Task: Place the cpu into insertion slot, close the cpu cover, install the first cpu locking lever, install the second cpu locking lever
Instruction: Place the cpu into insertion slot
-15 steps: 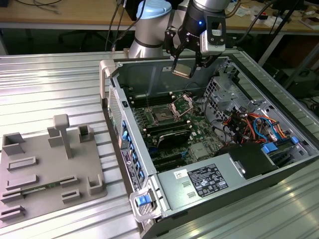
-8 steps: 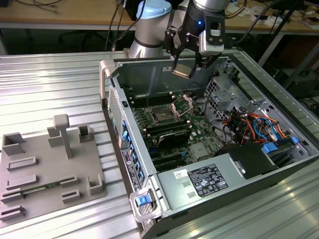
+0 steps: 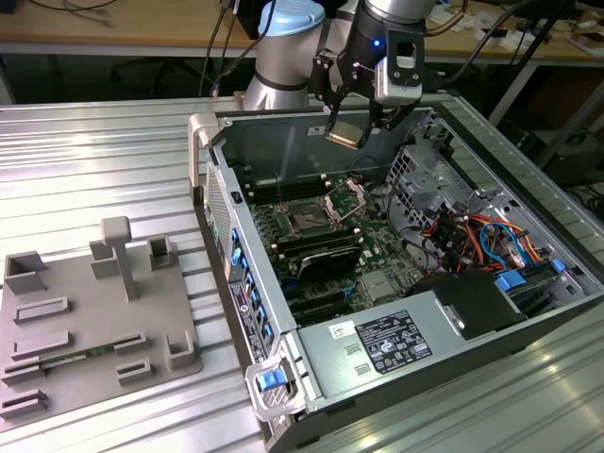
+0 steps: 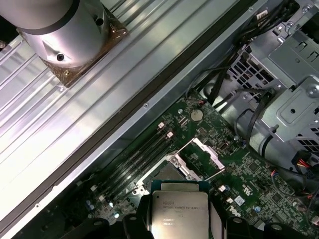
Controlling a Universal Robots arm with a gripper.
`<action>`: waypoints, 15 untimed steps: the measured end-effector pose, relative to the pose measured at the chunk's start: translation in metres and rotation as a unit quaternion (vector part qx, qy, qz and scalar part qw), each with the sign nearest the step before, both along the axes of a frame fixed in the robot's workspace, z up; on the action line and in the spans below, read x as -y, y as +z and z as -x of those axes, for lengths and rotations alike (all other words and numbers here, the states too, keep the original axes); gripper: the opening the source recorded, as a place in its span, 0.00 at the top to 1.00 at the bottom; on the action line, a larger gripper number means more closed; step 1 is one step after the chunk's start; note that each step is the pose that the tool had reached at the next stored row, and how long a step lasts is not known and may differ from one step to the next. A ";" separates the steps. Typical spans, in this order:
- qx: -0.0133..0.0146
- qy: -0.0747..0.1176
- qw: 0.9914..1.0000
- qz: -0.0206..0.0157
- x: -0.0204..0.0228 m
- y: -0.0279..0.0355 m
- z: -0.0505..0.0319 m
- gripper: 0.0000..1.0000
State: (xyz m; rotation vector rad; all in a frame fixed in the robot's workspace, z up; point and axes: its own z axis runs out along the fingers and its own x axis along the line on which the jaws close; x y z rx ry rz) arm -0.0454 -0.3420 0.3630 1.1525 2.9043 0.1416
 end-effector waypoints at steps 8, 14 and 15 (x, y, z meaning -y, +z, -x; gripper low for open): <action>0.000 -0.014 1.000 0.000 0.0000 -0.0002 0.0003 0.45; 0.000 -0.024 1.000 0.000 0.0000 -0.0003 0.0005 0.45; 0.000 -0.025 1.000 0.000 0.0000 -0.0003 0.0005 0.45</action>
